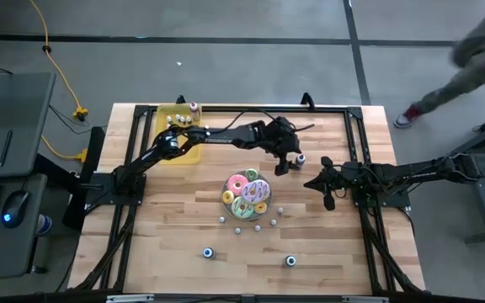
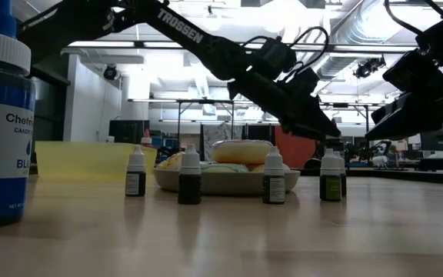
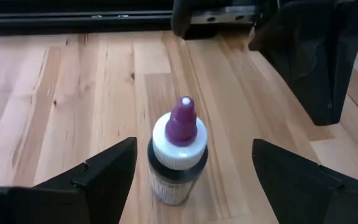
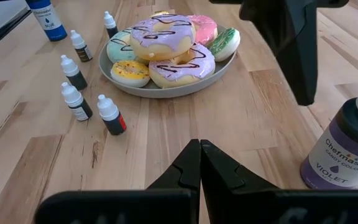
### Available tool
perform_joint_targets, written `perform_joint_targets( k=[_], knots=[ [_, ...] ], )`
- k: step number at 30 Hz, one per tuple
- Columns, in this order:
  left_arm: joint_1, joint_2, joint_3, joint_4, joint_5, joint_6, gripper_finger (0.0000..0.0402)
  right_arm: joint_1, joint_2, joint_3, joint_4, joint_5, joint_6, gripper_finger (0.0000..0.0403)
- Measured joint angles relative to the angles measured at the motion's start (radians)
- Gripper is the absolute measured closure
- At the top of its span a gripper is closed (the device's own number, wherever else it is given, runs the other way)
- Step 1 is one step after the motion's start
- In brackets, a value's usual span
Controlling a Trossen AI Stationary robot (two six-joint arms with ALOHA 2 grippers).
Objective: Pick & Place food coloring
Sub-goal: Put the large violet food coloring bottle into the yellow bin
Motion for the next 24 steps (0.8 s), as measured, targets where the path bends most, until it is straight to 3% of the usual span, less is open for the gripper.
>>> perform_joint_targets(
  k=[7, 18, 24],
  knots=[
    [0.0, 0.0, 0.0, 0.021, -0.004, 0.0, 0.0097, 0.0, 0.0, 0.0, 0.0, 0.0, 0.0, 0.0402],
    [0.0, 0.0, 0.0, 0.043, -0.021, -0.01, 0.017, 0.0, 0.0, 0.0, 0.0, 0.0, 0.0, 0.0402],
    [0.0, 0.01, 0.0, 0.057, -0.022, -0.037, 0.0185, 0.0, 0.0, 0.0, 0.0, 0.0, 0.0, 0.0402]
  ],
)
